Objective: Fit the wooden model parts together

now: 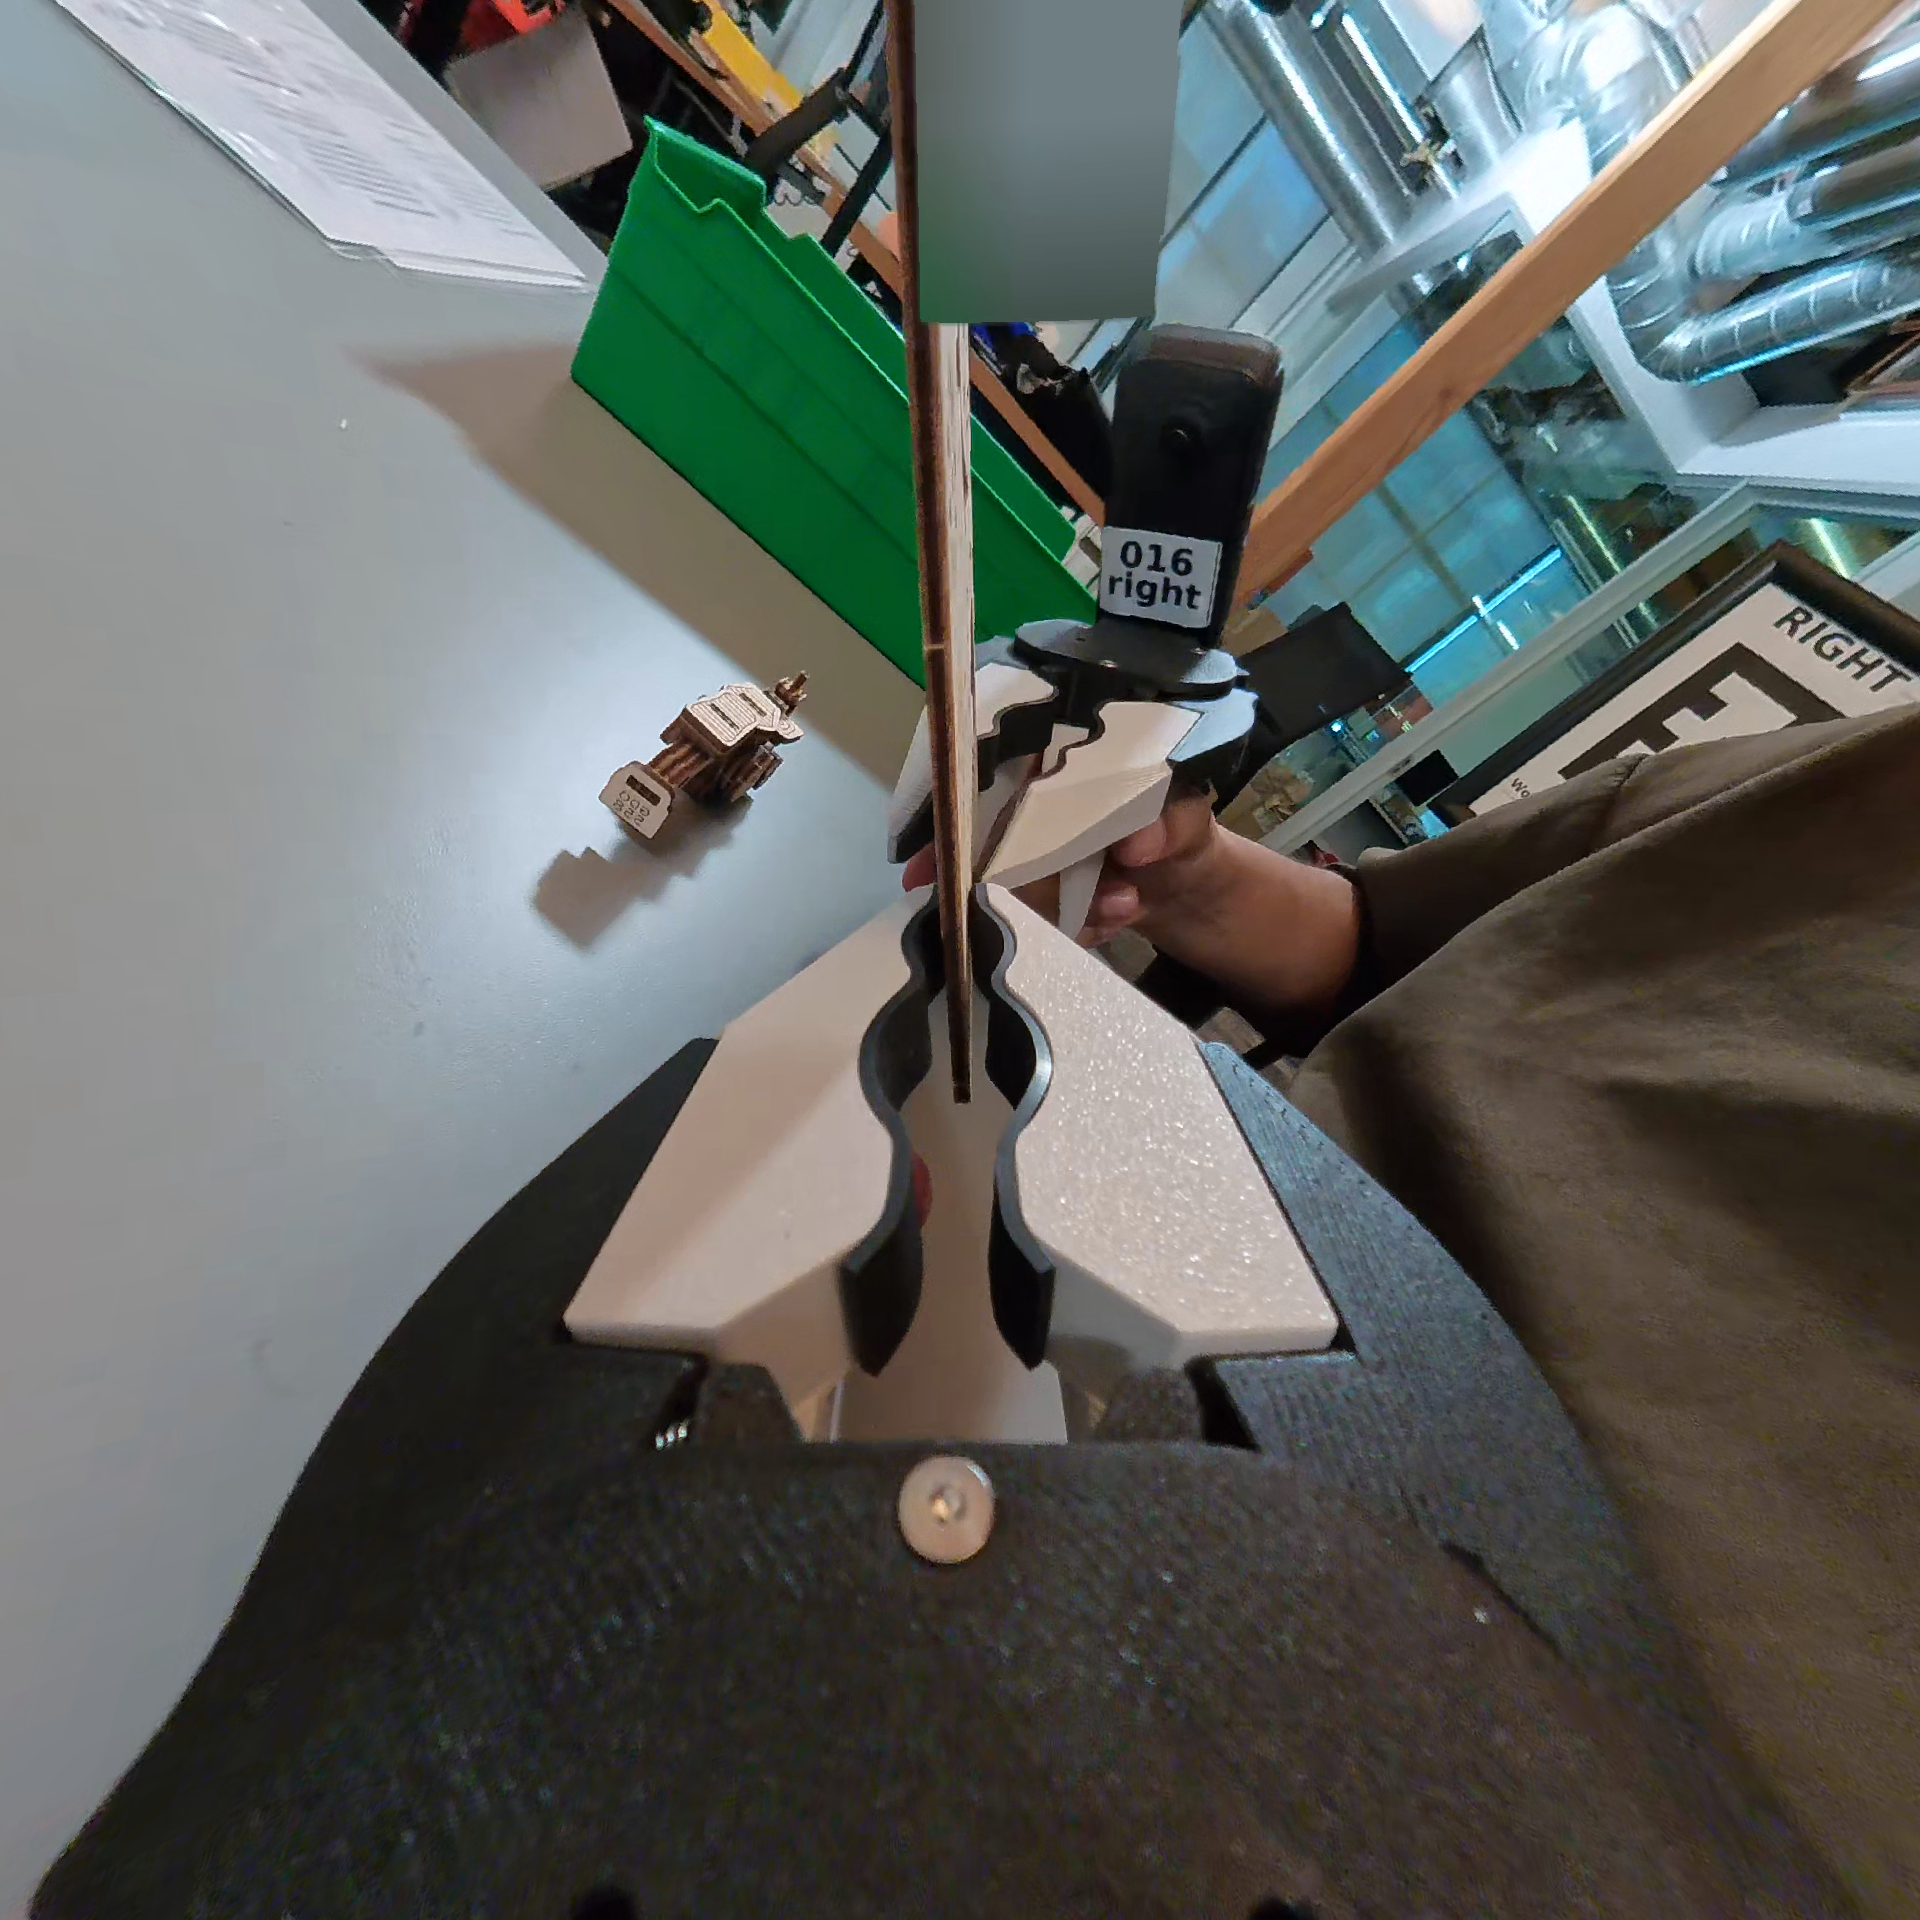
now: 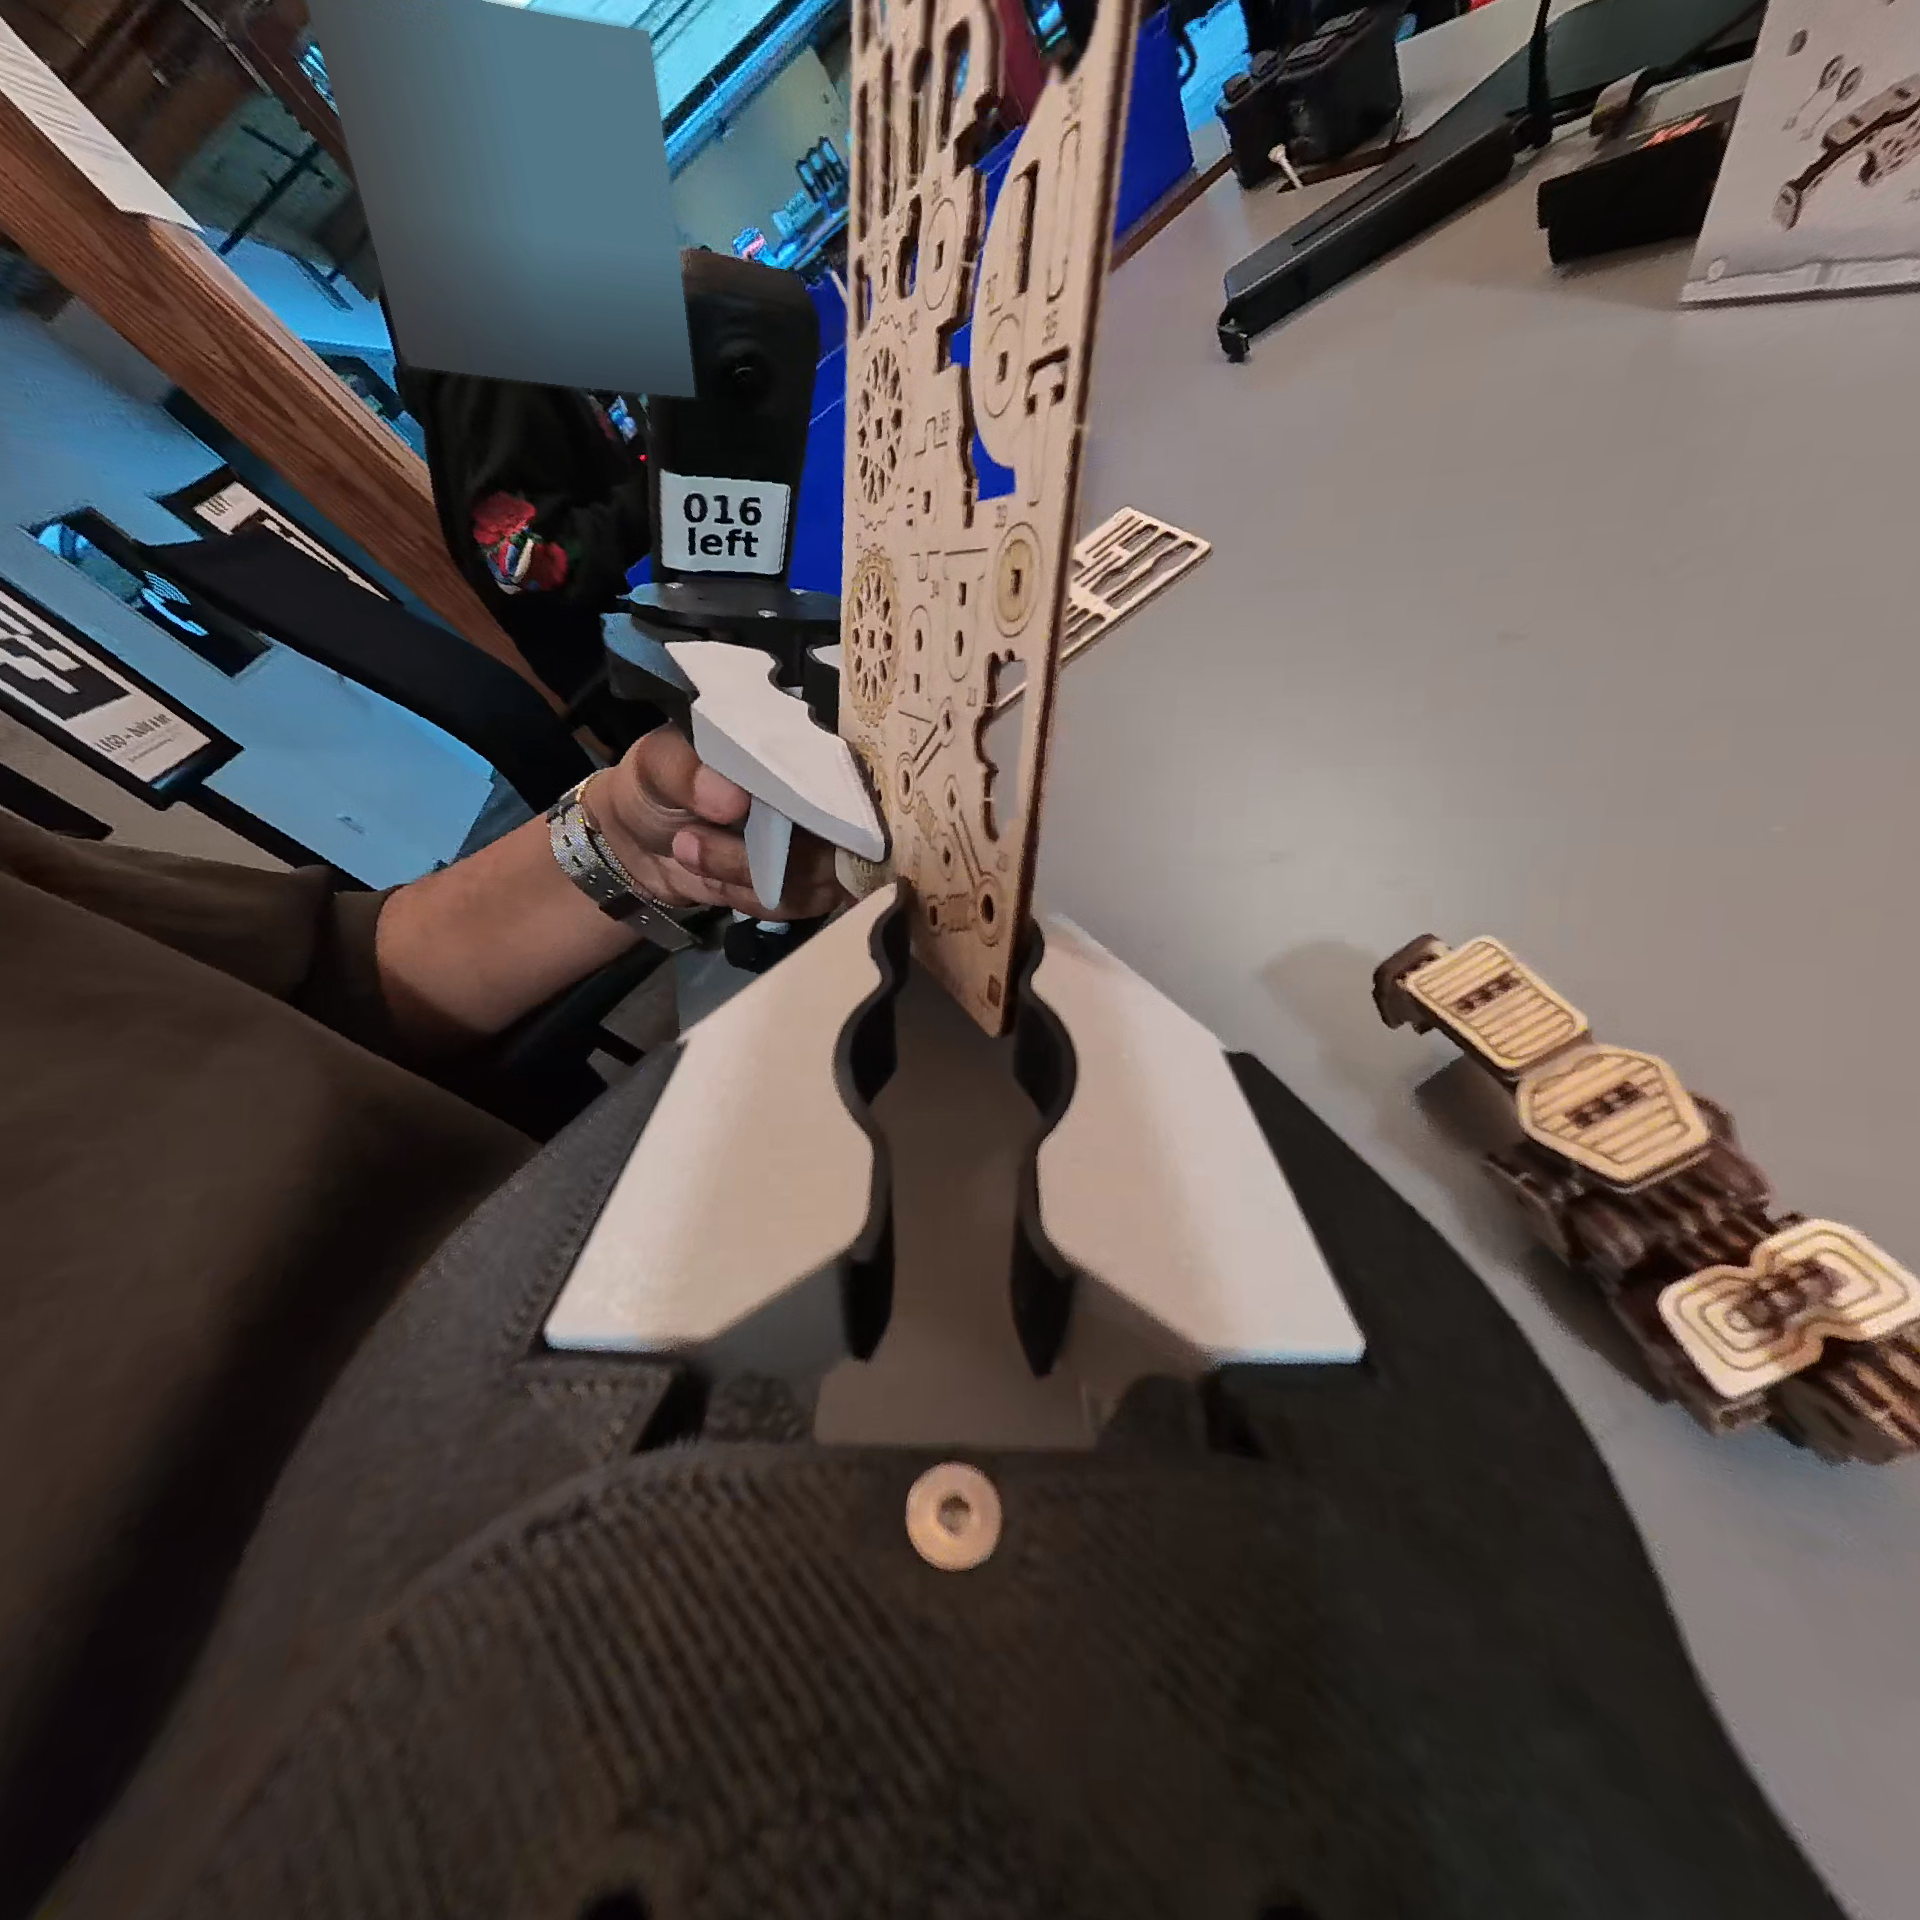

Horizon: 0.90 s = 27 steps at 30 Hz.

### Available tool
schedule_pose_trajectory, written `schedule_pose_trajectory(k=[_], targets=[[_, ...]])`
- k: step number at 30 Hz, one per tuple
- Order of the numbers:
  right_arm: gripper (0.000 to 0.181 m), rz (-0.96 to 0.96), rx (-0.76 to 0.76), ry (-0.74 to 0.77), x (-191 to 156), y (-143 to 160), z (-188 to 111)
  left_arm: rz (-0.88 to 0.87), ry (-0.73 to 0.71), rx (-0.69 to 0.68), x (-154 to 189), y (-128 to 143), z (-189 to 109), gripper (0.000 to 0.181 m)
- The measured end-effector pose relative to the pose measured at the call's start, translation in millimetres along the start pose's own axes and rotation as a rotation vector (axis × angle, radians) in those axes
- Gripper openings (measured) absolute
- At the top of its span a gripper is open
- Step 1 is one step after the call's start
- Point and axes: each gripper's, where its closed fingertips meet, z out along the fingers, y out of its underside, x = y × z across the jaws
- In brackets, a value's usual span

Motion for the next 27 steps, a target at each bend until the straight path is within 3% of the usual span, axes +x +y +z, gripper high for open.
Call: schedule_pose_trajectory(k=[27], targets=[[0.011, 0.072, -0.06, 0.006, 3, 11, -1, 0.1, -0.073, -0.071, -3, 11, 4, 0.0]])
